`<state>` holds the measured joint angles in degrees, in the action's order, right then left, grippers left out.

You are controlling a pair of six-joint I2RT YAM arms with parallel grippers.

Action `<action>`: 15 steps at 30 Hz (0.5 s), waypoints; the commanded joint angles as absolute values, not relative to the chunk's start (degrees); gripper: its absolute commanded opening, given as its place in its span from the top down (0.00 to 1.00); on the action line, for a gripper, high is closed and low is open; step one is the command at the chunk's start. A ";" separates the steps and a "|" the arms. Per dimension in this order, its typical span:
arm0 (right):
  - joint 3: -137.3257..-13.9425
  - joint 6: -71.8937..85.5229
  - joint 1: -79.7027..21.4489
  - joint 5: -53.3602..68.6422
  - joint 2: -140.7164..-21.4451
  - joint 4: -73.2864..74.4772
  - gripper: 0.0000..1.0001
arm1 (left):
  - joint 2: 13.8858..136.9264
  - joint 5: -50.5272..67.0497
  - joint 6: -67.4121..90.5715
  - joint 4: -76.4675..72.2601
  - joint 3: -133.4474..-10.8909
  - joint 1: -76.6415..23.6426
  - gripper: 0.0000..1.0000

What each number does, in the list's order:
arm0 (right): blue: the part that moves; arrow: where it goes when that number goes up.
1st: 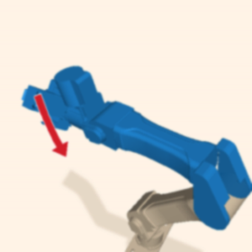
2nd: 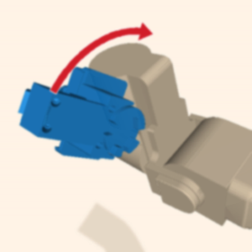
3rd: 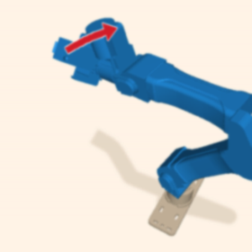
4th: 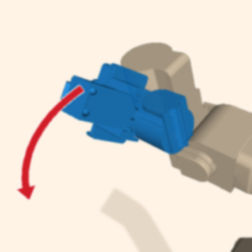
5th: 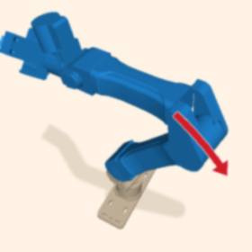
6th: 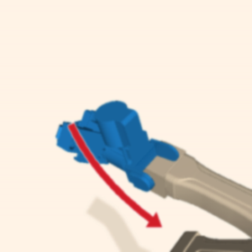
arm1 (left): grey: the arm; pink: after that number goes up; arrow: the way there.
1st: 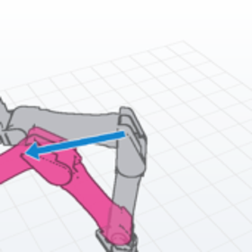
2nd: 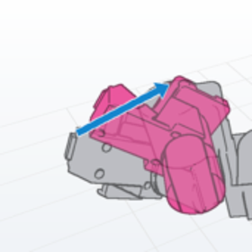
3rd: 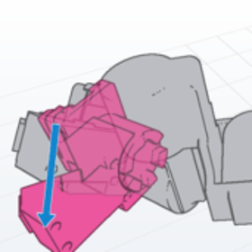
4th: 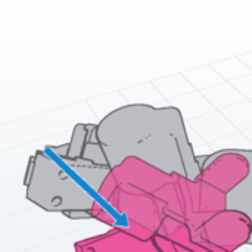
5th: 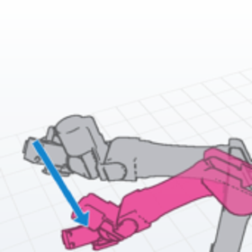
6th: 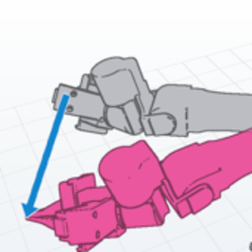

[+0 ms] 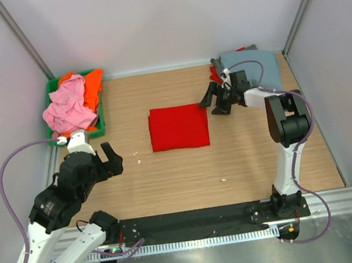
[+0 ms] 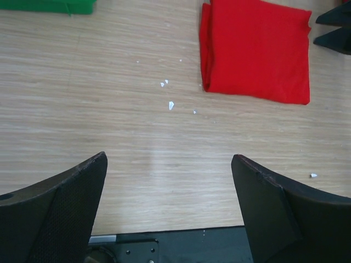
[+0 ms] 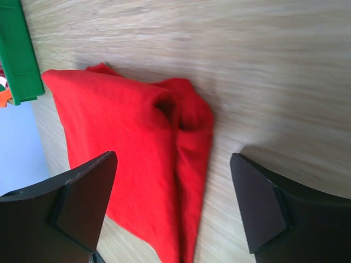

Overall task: Fold and stack the t-shirts
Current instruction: Neatly place the folded tshirt to the corner

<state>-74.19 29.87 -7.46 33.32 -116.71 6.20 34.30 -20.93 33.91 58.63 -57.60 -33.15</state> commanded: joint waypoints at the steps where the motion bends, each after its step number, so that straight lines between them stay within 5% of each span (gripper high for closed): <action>1: -72.60 32.15 -11.33 30.59 -122.25 2.83 0.10 | 32.35 -25.31 33.84 56.25 -56.61 -33.22 0.03; 9: -63.82 40.34 -12.74 33.48 -122.08 -12.12 0.35 | 27.07 -32.52 34.36 52.30 -50.28 -33.22 0.00; 15: -57.84 48.49 -12.66 38.74 -119.89 -25.73 0.74 | 26.81 -33.66 35.42 53.00 -50.19 -33.22 0.00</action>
<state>-61.56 43.20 -11.90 36.51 -119.04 -20.67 27.42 -30.70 34.28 55.51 -50.00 -33.15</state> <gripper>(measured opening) 0.325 0.996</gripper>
